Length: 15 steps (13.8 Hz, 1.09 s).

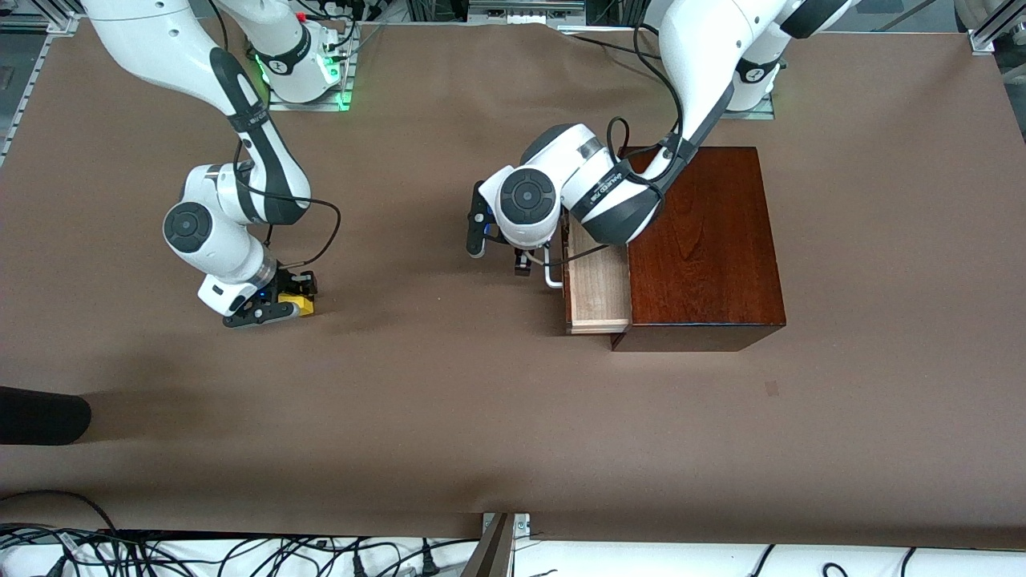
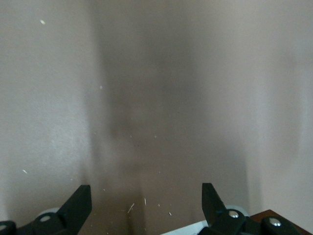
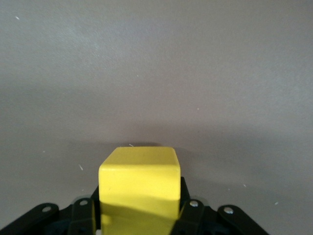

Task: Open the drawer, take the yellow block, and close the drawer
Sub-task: 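Carry the cube away with the right gripper while the left gripper reaches the drawer, then push the drawer shut with the left gripper while the right gripper releases the cube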

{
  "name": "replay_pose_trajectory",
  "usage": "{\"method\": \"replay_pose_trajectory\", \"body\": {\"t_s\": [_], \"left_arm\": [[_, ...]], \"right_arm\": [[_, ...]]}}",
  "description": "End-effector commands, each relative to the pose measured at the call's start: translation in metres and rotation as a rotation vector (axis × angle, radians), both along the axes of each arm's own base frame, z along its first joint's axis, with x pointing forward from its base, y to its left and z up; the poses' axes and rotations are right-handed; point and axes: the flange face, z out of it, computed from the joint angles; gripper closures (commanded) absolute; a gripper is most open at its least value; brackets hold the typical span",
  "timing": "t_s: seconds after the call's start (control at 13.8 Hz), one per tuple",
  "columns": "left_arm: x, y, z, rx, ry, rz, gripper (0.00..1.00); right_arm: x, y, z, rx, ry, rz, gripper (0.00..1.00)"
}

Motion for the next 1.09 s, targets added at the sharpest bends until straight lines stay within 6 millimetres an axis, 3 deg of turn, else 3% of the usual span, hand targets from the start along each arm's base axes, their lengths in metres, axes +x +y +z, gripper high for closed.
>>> {"method": "replay_pose_trajectory", "body": {"t_s": [0.0,0.14,0.36,0.65,1.01], "left_arm": [[-0.001,0.02,-0.004,0.07,0.03,-0.039,0.0],[0.004,0.036,-0.005,0.132,0.05,-0.045,0.0],[0.015,0.058,0.001,0.16,0.076,-0.019,0.0],[0.035,0.095,0.002,0.221,0.083,0.01,0.0],[0.038,0.105,0.016,0.248,0.089,0.008,0.0]], "right_arm": [[0.0,-0.001,0.004,0.017,-0.019,-0.025,0.01],[0.004,-0.002,0.012,0.019,-0.029,-0.024,0.0],[0.011,0.0,0.057,0.036,-0.073,-0.013,0.0],[0.024,0.006,0.155,0.064,-0.079,0.013,0.0],[0.011,0.006,0.258,0.077,0.006,0.034,0.0]]}}
